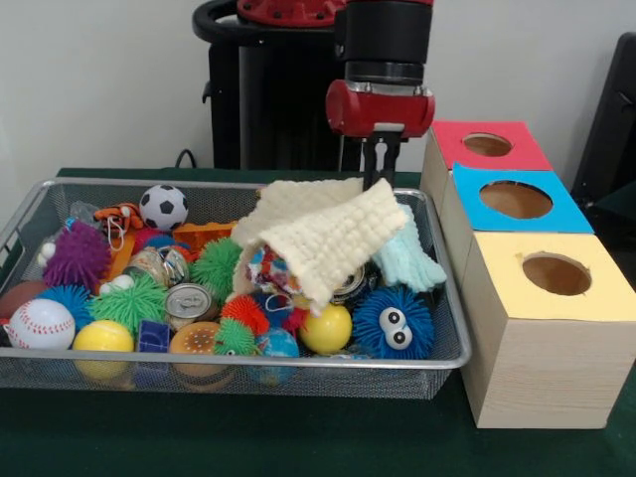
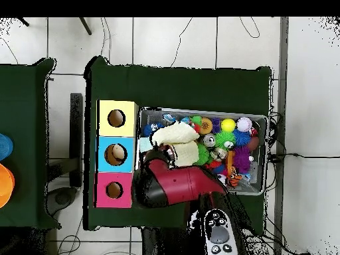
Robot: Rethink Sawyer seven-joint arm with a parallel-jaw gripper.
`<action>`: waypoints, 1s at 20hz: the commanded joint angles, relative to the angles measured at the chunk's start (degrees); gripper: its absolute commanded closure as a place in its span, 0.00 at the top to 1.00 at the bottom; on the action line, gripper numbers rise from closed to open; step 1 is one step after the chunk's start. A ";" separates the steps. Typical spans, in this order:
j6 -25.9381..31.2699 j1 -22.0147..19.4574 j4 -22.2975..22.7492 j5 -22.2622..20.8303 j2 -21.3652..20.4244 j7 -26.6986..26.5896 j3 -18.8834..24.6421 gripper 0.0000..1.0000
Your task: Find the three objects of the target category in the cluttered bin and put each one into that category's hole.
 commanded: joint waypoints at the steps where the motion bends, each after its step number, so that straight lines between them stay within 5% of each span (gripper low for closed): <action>1: 4.26 1.13 4.80 3.65 -0.06 11.94 -1.27 0.00; 12: -0.07 -0.67 5.60 2.92 1.61 10.22 -1.09 0.00; 20: 6.62 -4.50 4.11 1.45 -0.34 4.58 -0.83 0.00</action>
